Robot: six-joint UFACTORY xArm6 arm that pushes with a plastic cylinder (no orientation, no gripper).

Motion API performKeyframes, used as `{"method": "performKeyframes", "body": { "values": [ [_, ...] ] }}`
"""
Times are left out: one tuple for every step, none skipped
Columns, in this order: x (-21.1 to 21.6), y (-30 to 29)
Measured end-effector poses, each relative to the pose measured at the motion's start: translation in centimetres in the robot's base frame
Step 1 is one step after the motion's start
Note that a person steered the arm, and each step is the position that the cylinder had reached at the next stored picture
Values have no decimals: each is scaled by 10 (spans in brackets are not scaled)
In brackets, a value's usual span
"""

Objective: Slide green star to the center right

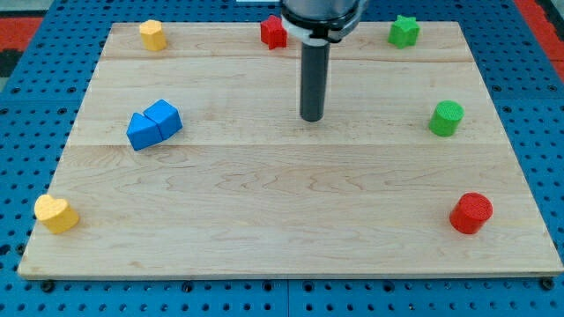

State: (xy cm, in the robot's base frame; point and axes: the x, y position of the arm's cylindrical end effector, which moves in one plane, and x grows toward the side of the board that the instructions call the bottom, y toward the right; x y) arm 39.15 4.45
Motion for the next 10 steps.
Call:
{"method": "performKeyframes", "body": {
  "values": [
    [2, 19],
    [-6, 35],
    [-70, 154],
    [-87, 217],
    [-91, 230],
    [-93, 233],
    [-117, 258],
    [-189, 296],
    [-196, 290],
    [-201, 228]
  ]
}}
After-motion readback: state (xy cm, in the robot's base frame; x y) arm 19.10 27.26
